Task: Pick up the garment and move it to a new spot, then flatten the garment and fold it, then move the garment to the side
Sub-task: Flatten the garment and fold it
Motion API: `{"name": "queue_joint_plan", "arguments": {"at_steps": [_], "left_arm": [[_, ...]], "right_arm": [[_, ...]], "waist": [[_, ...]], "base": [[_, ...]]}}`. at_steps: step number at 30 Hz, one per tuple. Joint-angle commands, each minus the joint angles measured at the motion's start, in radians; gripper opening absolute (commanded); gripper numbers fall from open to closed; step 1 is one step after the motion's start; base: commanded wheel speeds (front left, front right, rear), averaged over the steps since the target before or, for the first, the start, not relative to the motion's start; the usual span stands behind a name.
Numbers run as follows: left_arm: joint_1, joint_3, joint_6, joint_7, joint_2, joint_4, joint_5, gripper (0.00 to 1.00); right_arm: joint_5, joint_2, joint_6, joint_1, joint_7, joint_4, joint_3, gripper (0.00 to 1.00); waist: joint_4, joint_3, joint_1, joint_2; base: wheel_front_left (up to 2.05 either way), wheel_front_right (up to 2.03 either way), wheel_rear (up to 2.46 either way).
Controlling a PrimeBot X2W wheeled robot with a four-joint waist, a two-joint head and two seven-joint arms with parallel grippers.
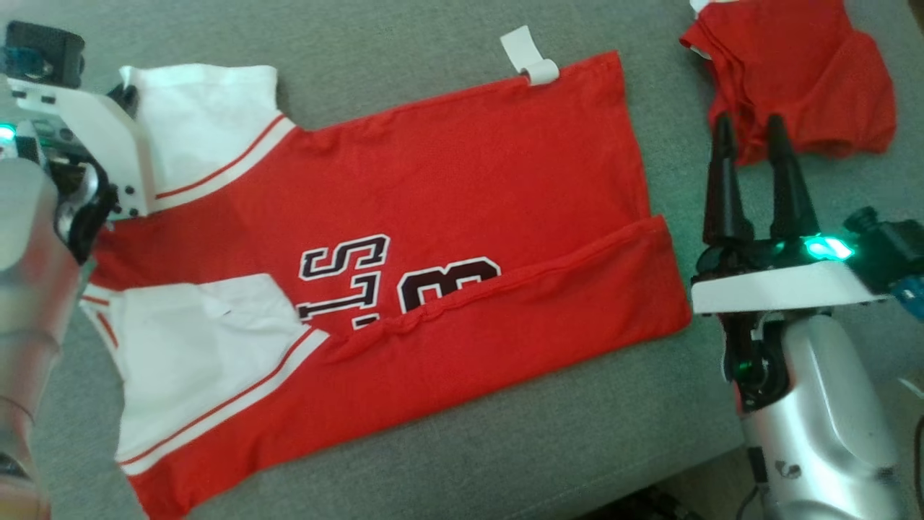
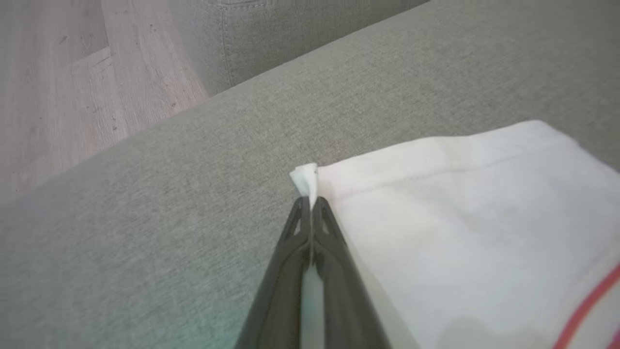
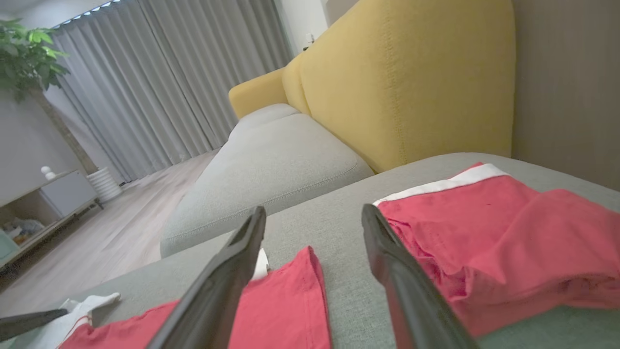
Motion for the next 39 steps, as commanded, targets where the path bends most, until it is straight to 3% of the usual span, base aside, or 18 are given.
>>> {"name": "queue_joint_plan", "arguments": {"at_steps": [1, 8, 17, 21, 27, 39], "left_arm": [[-0.018, 0.014, 0.002, -0.023, 0.043, -0.028, -0.009, 0.00], [-0.011, -0.001, 0.002, -0.161, 0.003, -0.066, -0.060, 0.00], [0.024, -0.043, 0.002, -0.306, -0.021, -0.200, -0.092, 0.00], [0.061, -0.063, 0.002, -0.311, -0.007, -0.300, -0.100, 0.00], [0.108, -0.075, 0.010, -0.273, -0.002, -0.444, -0.129, 0.00], [0.121, -0.089, 0.053, -0.212, 0.030, -0.592, -0.124, 0.00]], "right_arm": [[-0.020, -0.005, -0.001, -0.027, -0.006, -0.019, 0.018, 1.00], [-0.108, -0.005, -0.001, -0.060, 0.052, 0.012, -0.023, 1.00], [-0.206, -0.051, -0.001, -0.121, 0.254, 0.101, -0.093, 1.00], [-0.255, -0.104, -0.001, -0.172, 0.362, 0.207, -0.117, 1.00], [-0.302, -0.149, -0.001, -0.268, 0.438, 0.376, -0.153, 1.00], [-0.311, -0.177, -0.001, -0.426, 0.386, 0.647, -0.132, 1.00]], "waist": [[0.018, -0.018, 0.0000, 0.0000], [0.095, -0.075, 0.0000, 0.0000], [0.232, -0.128, 0.0000, 0.0000], [0.275, -0.129, 0.0000, 0.0000], [0.316, -0.112, 0.0000, 0.0000], [0.330, -0.060, 0.0000, 0.0000]], "base": [[0.00, 0.00, 0.00], [0.00, 0.00, 0.00], [0.00, 0.00, 0.00], [0.00, 0.00, 0.00], [0.00, 0.00, 0.00], [0.00, 0.00, 0.00]]}}
